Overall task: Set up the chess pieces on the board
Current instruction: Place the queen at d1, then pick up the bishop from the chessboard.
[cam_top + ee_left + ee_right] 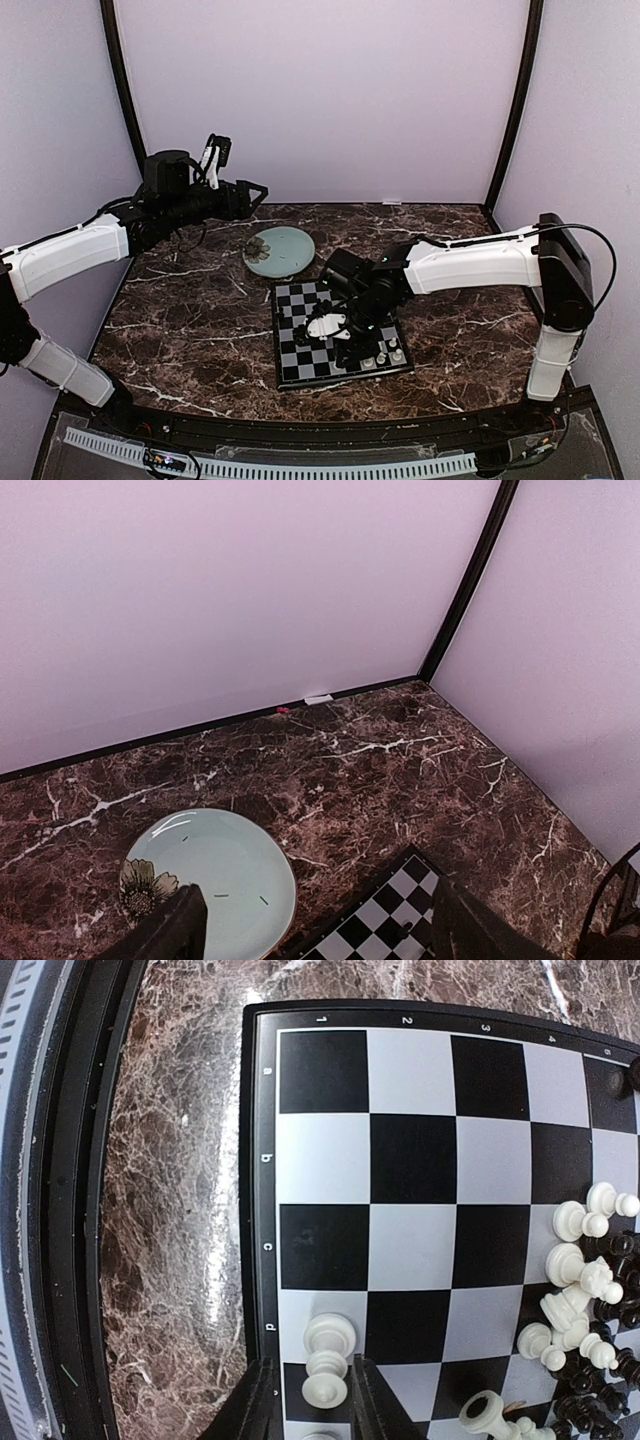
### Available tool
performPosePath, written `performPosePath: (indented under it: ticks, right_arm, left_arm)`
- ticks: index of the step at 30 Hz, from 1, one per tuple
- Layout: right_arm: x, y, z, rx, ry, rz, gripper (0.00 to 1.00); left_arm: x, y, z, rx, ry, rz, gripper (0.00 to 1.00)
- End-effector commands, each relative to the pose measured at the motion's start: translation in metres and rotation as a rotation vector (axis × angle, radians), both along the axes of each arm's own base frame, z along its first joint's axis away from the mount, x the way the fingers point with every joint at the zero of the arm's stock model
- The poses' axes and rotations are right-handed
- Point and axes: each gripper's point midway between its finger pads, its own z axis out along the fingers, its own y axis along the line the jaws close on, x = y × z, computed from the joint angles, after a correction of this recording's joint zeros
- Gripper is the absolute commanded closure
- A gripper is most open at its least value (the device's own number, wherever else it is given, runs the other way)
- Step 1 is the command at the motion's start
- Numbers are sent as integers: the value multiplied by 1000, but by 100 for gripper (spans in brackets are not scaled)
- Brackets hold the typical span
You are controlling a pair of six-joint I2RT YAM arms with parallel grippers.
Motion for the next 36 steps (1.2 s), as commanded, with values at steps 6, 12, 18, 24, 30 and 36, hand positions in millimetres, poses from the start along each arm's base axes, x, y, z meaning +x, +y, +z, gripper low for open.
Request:
performPosePath:
  ticks: [6,12,18,24,30,36]
  right_arm:
    - [-2,6,8,14,-5,17,77]
    - [-4,9,9,19,5,24,81]
    - [-3,9,9,19,2,21,80]
    - [0,9,28,62,41,11,73]
    - [51,6,64,136,1,-96,72]
    - [110,4,60,127,-120,-237,79]
  left_arm:
    - [-9,3,19,-24,-36,-8,20]
    - [-9,3,20,-25,-38,-8,20]
    - [-9,3,20,-24,-37,-8,21]
    - [-8,3,20,-23,-38,-7,20]
    - [-9,3,20,-24,-38,-7,20]
    - [-8,4,20,-23,-39,-5,20]
